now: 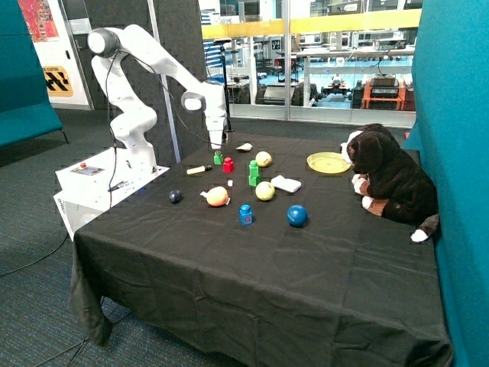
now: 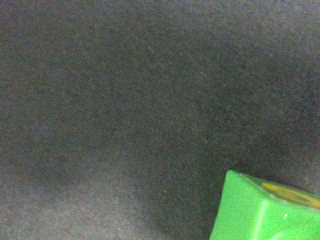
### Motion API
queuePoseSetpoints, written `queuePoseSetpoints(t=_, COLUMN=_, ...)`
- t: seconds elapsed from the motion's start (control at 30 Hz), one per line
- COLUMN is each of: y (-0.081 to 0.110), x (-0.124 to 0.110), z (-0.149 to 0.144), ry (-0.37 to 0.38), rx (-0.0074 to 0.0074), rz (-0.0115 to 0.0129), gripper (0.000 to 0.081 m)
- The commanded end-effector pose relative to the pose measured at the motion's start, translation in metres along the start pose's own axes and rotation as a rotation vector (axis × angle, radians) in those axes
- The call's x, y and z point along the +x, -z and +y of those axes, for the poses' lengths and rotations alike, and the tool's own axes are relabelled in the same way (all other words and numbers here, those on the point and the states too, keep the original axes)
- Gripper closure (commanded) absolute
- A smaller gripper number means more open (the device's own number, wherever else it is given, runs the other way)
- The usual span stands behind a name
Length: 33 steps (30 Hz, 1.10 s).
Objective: Stack green blocks
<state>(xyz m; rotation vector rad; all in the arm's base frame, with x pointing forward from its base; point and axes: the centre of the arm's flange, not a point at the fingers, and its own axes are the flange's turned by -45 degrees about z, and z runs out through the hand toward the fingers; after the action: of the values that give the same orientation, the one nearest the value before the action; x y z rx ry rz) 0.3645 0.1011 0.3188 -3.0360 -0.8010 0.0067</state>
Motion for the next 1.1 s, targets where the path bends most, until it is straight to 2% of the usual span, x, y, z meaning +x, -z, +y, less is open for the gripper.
queuePoseSetpoints(t=0.0, y=-0.007, x=-0.007, z=0.000, ry=0.000, rx=-0.0027, rz=0.0037, gripper=0.0306)
queuePoseSetpoints(t=0.27, y=-0.015, x=-0.010, z=0.003, ry=-0.011, rx=-0.0027, rz=0.0037, gripper=0.0305)
queuePoseSetpoints(t=1.07, y=-0.016, x=-0.001, z=-0.010, ry=0.012, rx=-0.0027, rz=0.0037, gripper=0.0332)
